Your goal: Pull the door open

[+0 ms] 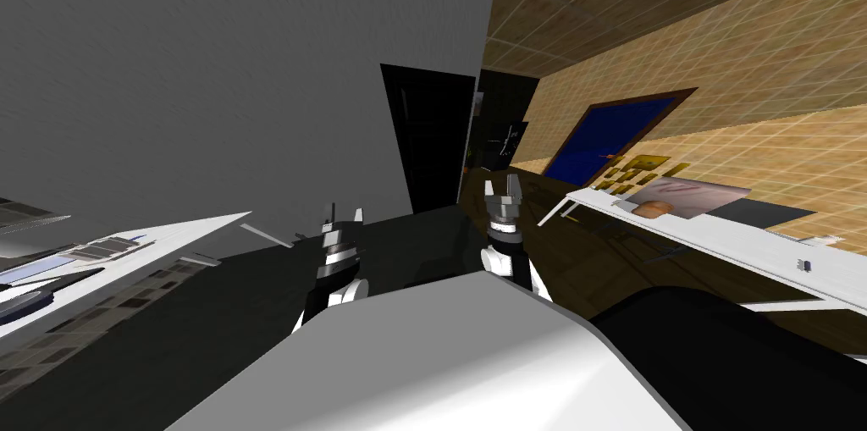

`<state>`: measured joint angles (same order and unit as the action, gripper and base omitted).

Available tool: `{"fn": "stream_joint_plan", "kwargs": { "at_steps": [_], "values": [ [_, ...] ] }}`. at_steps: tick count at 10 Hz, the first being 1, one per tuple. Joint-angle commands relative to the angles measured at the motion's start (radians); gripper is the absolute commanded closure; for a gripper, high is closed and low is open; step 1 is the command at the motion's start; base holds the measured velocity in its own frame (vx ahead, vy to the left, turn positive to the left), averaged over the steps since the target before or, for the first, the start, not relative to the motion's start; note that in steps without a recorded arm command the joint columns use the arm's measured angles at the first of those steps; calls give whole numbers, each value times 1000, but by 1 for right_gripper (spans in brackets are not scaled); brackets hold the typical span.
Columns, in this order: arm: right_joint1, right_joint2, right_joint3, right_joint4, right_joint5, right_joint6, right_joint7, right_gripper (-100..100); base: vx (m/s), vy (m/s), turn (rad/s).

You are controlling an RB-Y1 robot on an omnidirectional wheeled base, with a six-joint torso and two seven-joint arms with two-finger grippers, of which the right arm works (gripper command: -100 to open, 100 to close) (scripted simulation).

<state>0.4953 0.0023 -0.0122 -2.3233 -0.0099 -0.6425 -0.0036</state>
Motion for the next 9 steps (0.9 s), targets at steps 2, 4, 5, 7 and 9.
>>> {"fn": "stream_joint_plan", "kwargs": {
  "at_steps": [2, 4, 5, 7, 9],
  "values": [
    [-13, -13, -1, 41, 12, -8, 26, -100, 122, 63, -31],
    [-25, -23, -1, 77, 23, -16, 50, -100, 149, 48, -22],
    [-32, -29, -2, 99, 30, -21, 64, -100, 171, 50, -30],
    [-49, -42, -3, 151, 45, -31, 98, -100, 192, 73, -35],
    [-63, -52, -4, 196, 59, -41, 127, -100, 157, 62, -36]
  ]
}}
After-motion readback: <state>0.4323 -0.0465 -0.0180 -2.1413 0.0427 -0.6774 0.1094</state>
